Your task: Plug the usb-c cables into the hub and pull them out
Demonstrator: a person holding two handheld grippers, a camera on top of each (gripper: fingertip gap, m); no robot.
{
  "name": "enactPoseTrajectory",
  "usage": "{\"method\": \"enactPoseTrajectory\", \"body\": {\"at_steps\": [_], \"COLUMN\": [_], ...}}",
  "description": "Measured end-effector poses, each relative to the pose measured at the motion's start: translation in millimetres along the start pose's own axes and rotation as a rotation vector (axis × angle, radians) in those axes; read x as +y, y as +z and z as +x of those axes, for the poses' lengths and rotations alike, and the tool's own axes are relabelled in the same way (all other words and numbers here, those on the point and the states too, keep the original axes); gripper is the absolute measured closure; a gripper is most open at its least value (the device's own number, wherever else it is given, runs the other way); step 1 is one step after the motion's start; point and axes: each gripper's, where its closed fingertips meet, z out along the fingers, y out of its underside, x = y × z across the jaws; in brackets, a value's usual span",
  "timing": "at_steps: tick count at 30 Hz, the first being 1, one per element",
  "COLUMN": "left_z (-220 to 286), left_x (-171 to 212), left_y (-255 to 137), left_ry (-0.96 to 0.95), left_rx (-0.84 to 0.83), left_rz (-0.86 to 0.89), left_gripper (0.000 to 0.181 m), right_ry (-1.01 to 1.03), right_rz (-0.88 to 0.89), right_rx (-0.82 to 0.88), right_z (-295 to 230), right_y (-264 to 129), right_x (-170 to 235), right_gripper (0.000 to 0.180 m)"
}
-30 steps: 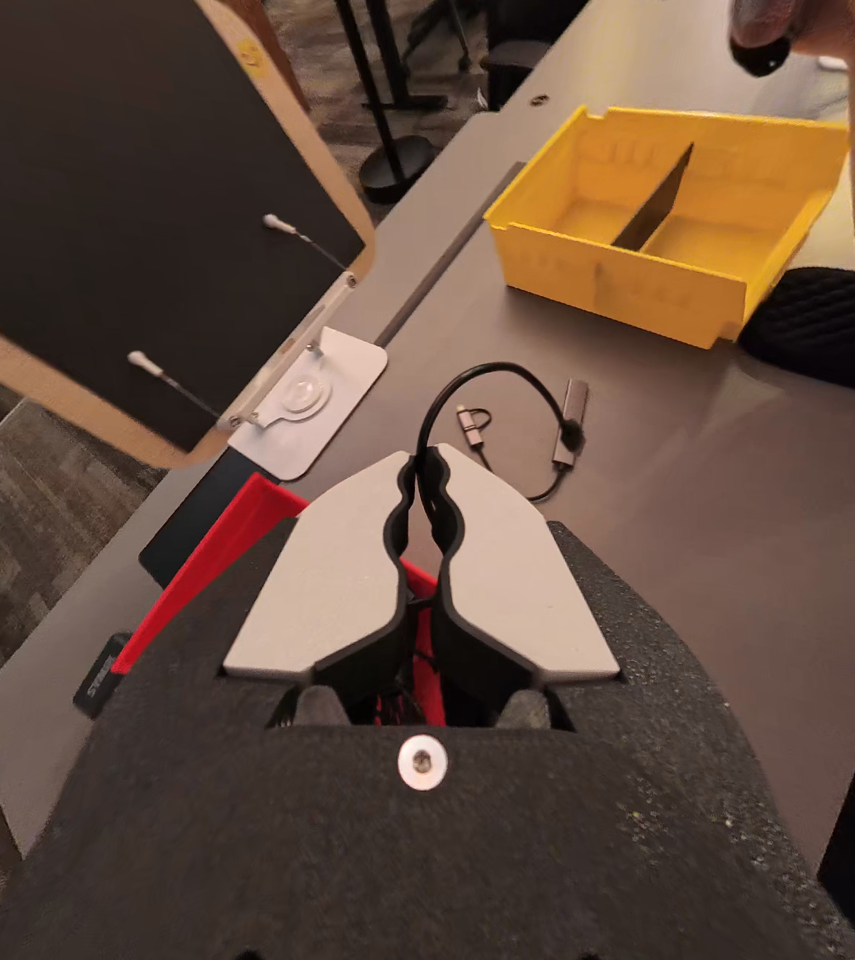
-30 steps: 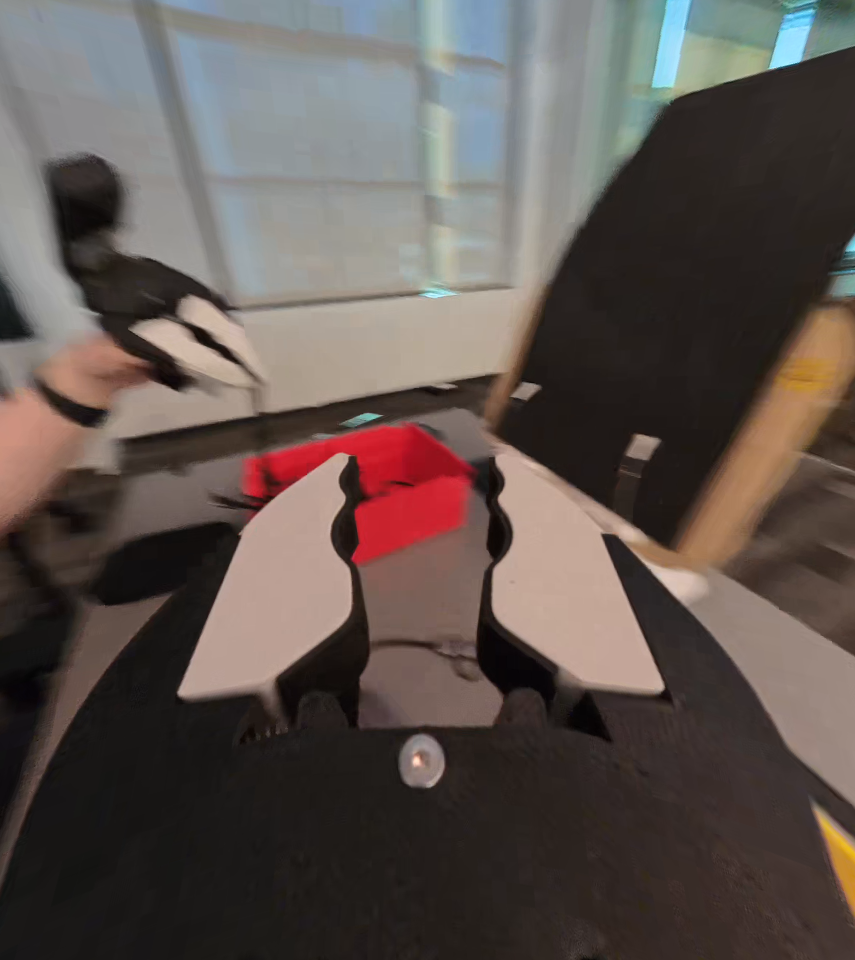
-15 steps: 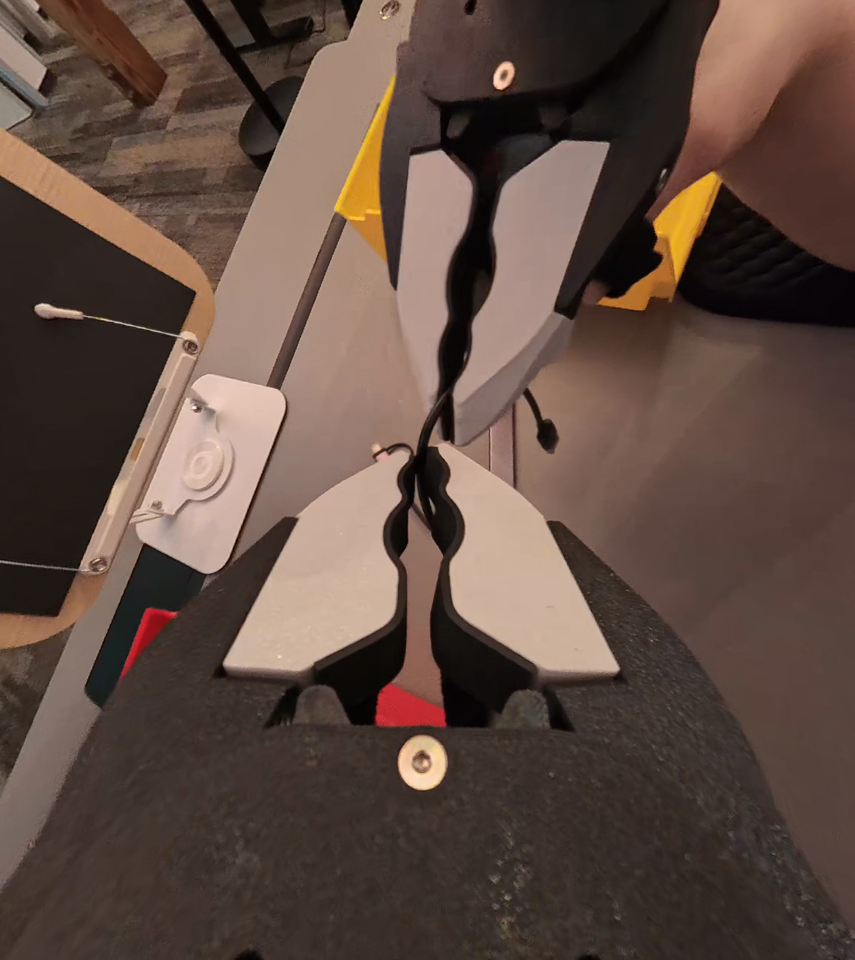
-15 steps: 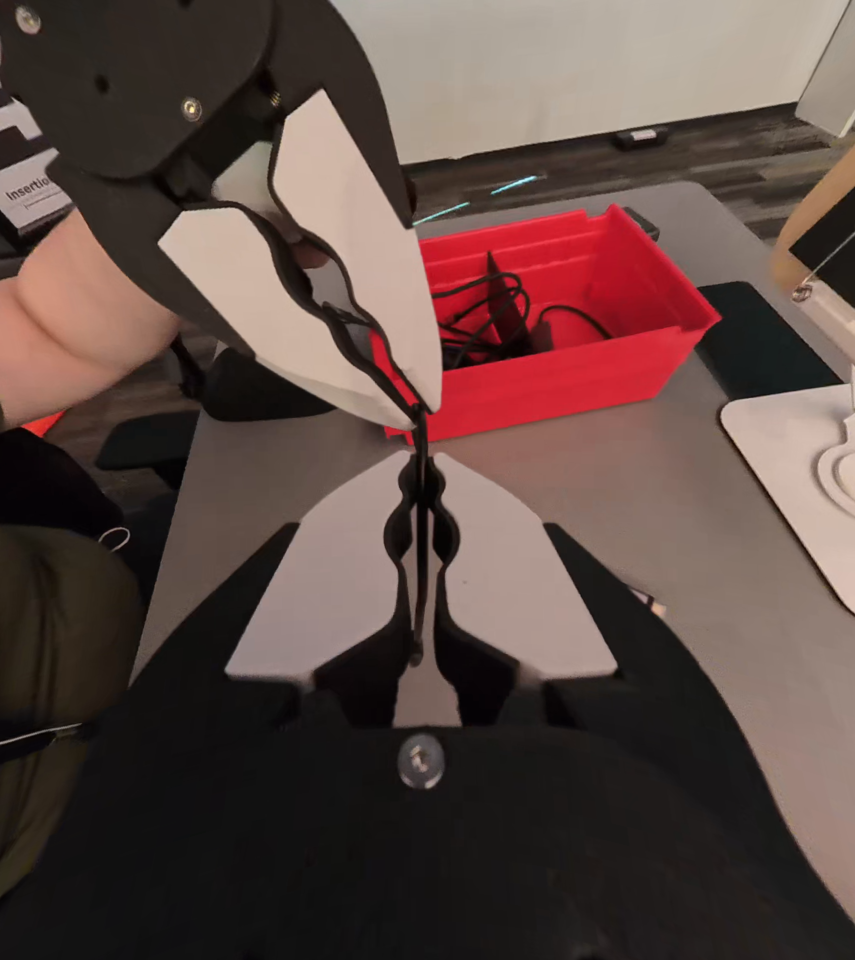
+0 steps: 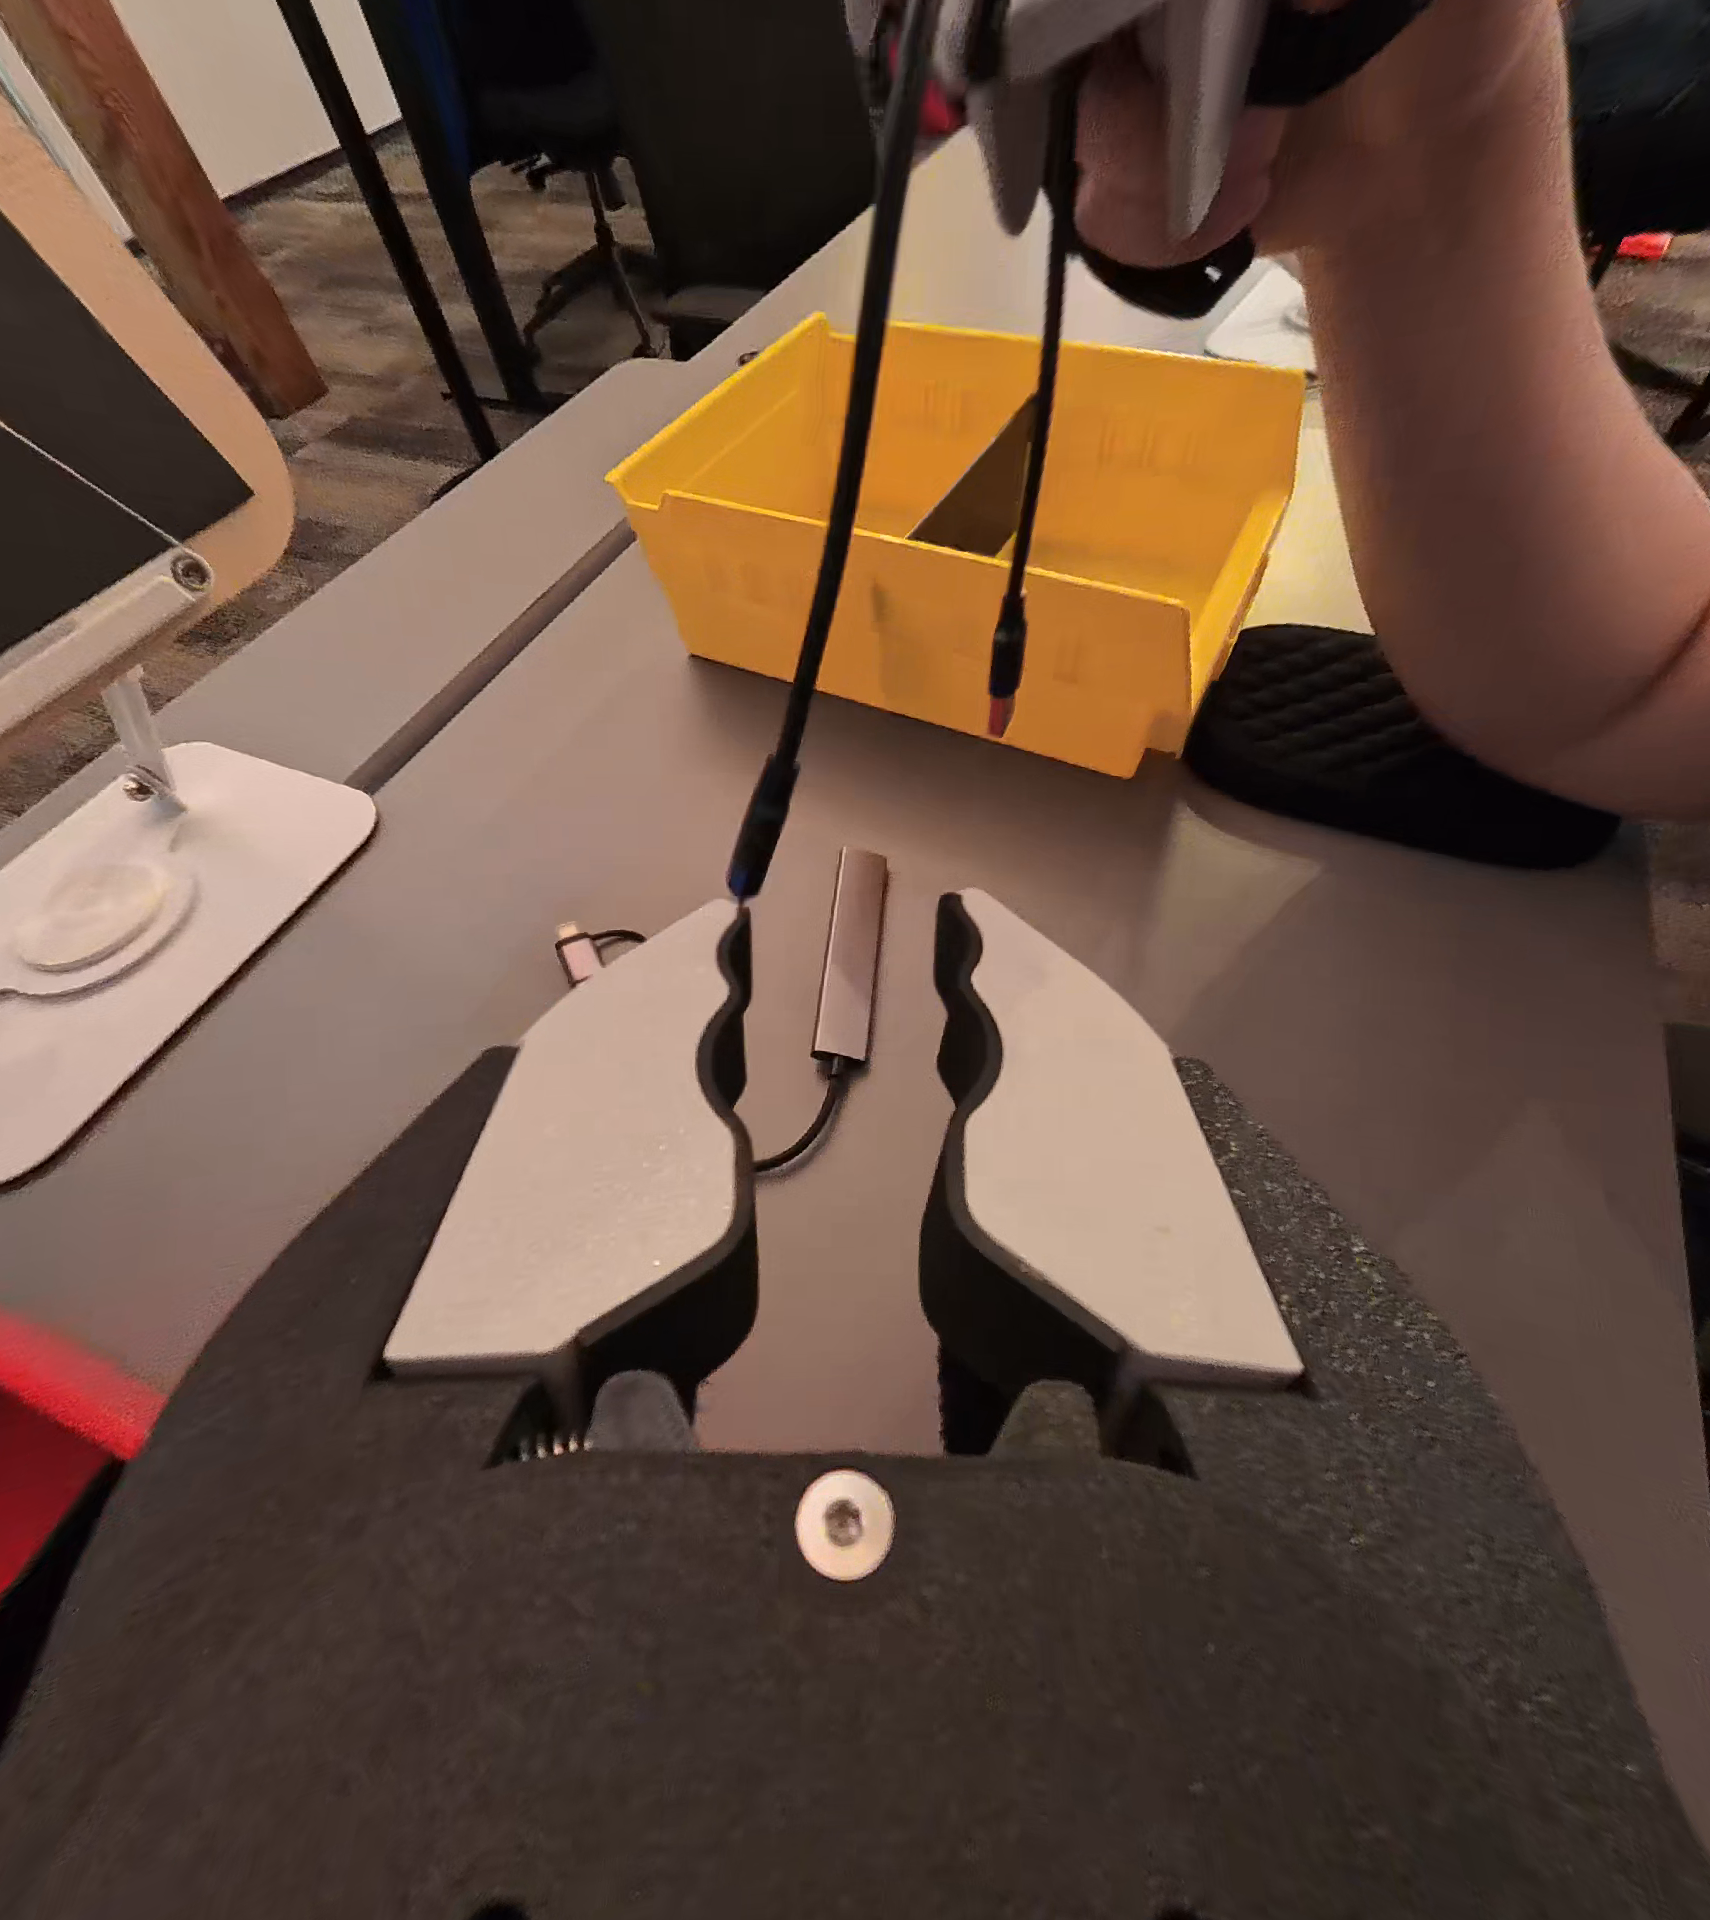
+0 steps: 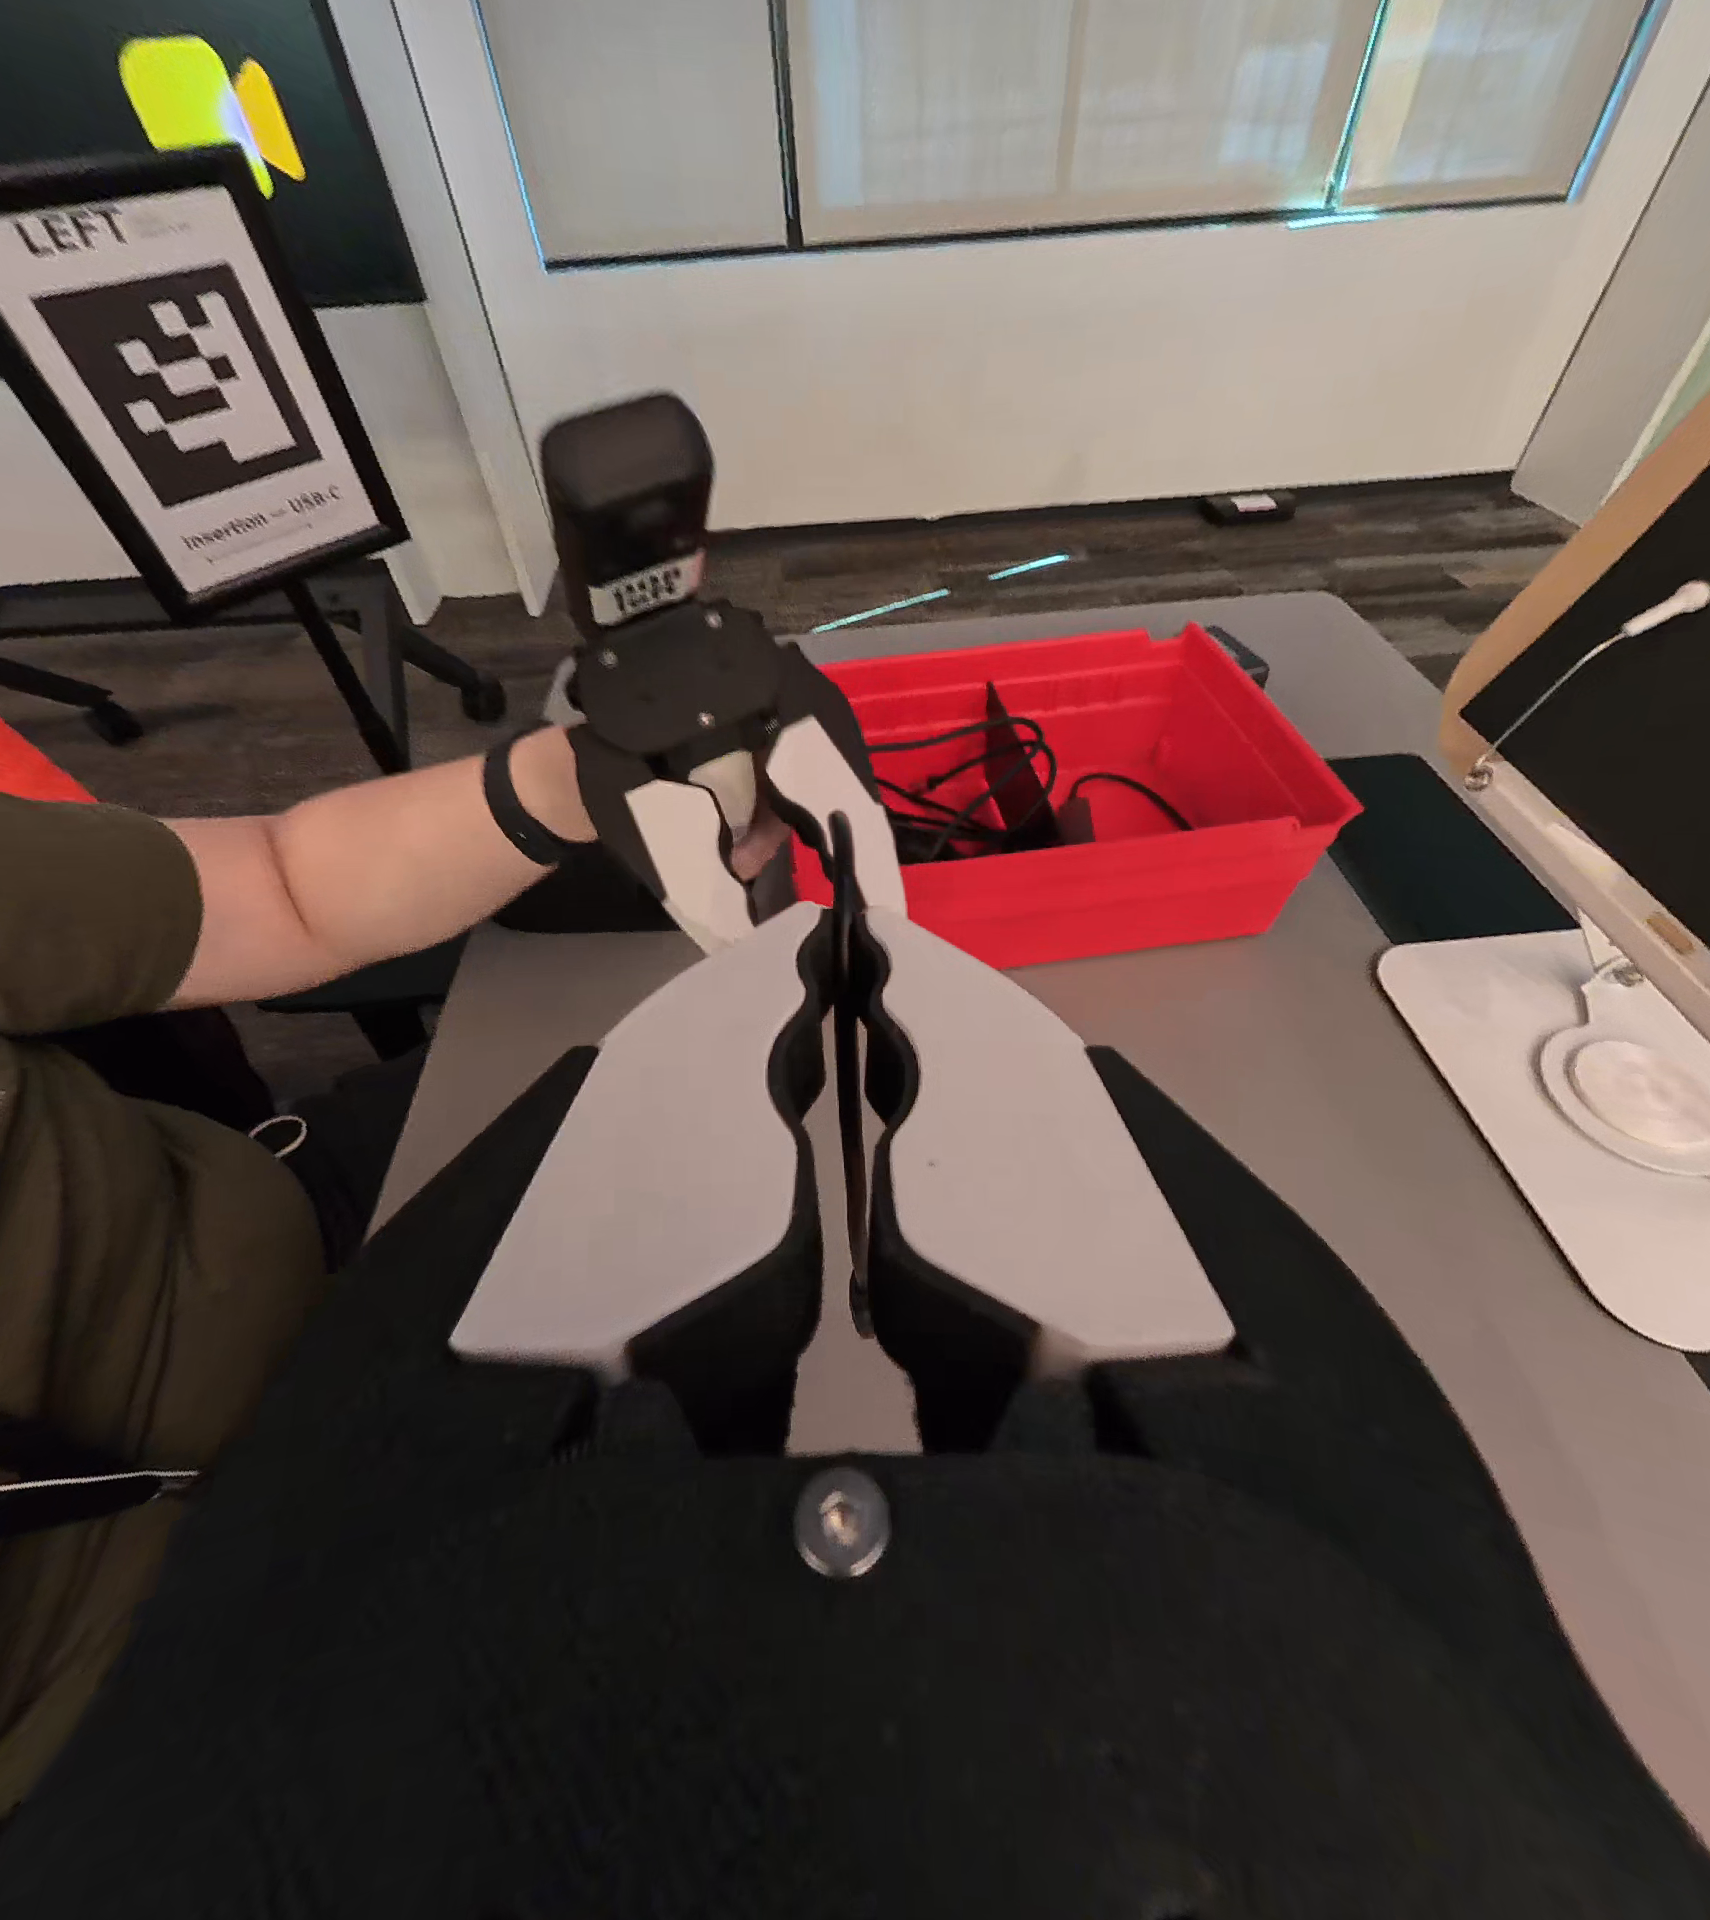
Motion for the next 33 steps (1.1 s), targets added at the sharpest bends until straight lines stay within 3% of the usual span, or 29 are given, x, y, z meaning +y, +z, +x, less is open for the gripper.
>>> {"method": "enactPoseTrajectory", "body": {"at_steps": [7,8,10,15,18,21,24,28,33], "left_z": [-6,-4,3,12,14,20,21,25,24], "left_x": [-9,-13,-19,-16,-13,-10,-8,-7,-6], "left_y": [12,12,9,-2,-11,-20,-28,-31,-30], "left_ry": [0.022,0.027,0.034,-0.075,-0.159,-0.294,-0.360,-0.359,-0.415], "left_rx": [-0.003,0.007,0.056,0.179,0.242,0.341,0.379,0.388,0.378], "left_rz": [0.033,0.053,0.078,-0.010,-0.095,-0.216,-0.305,-0.369,-0.387], "left_gripper": [0.143,0.147,0.174,0.174,0.174,0.174,0.175,0.174,0.175], "right_ry": [0.044,0.050,0.066,0.044,-0.150,-0.552,-0.797,-0.921,-1.006], "right_rz": [0.058,0.058,0.072,0.004,-0.025,-0.006,0.087,0.033,0.058], "right_rx": [-0.059,-0.058,-0.045,0.044,0.167,0.241,0.210,0.094,0.174], "right_z": [-3,-1,6,35,49,37,4,-32,-34], "right_y": [-9,-9,-11,-14,-9,6,32,72,85], "right_x": [-7,-6,-6,16,22,23,21,41,40], "right_gripper": [0.177,0.177,0.177,0.173,0.144,0.131,0.132,0.139,0.147]}}
